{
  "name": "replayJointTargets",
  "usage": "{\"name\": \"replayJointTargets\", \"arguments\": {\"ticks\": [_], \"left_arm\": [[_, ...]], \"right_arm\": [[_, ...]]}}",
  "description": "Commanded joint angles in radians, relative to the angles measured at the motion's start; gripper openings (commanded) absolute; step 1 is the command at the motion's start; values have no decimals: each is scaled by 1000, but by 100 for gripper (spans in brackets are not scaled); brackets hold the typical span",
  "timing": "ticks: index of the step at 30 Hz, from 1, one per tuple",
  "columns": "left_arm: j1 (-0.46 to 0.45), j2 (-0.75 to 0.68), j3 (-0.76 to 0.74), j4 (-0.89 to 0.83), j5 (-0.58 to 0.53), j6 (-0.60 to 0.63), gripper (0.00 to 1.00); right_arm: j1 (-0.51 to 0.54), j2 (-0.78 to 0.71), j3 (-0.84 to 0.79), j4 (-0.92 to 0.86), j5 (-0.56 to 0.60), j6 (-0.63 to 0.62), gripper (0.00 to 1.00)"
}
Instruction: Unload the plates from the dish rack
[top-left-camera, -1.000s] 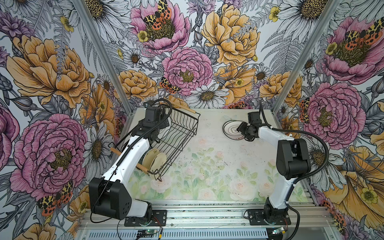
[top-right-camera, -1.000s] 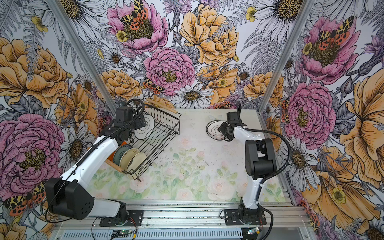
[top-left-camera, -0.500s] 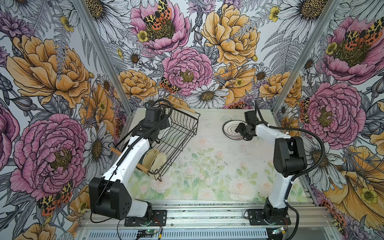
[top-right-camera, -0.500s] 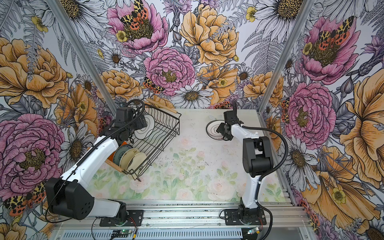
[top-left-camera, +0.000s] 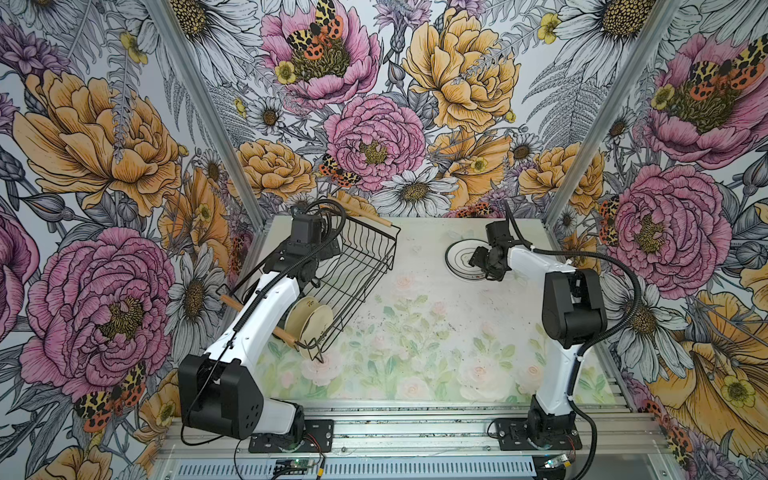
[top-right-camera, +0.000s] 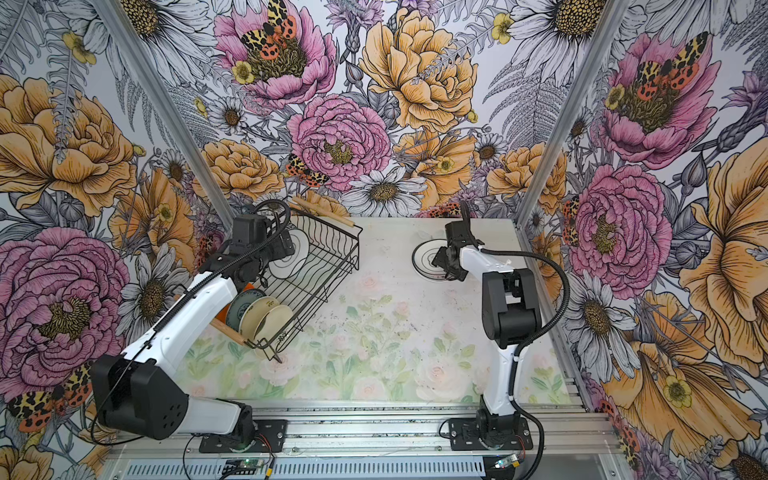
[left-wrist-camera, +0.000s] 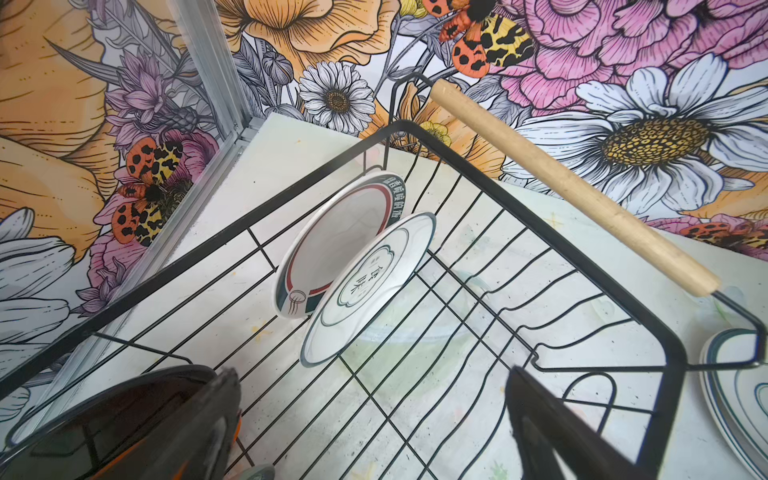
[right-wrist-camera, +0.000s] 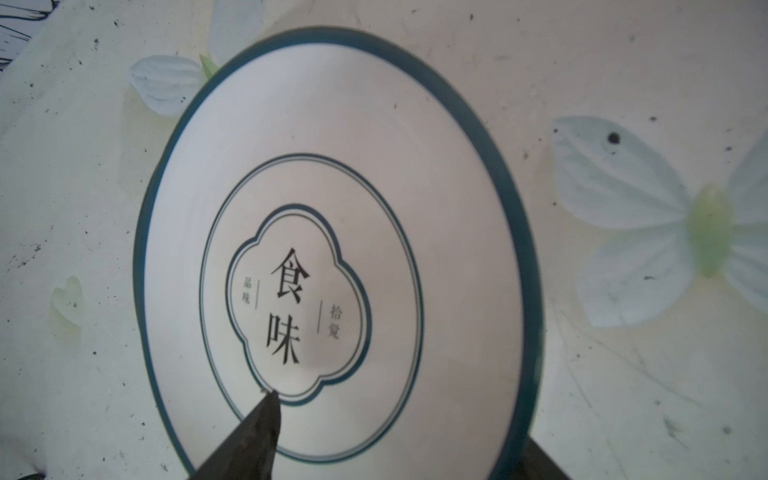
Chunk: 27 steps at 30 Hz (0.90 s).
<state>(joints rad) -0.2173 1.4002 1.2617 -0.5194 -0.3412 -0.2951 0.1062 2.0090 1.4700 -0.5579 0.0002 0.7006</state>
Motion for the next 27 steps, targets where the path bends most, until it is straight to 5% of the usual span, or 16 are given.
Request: {"name": "replayJointTargets", "arguments": {"ticks": [1,27], "left_arm": [[12,-24,-12,18,26,20,99],[24,20,3,3,55,33,99]], "right_arm": [[15,11,41,-6,30,-27,76],[24,61,92,-54,59,-63,86]]}}
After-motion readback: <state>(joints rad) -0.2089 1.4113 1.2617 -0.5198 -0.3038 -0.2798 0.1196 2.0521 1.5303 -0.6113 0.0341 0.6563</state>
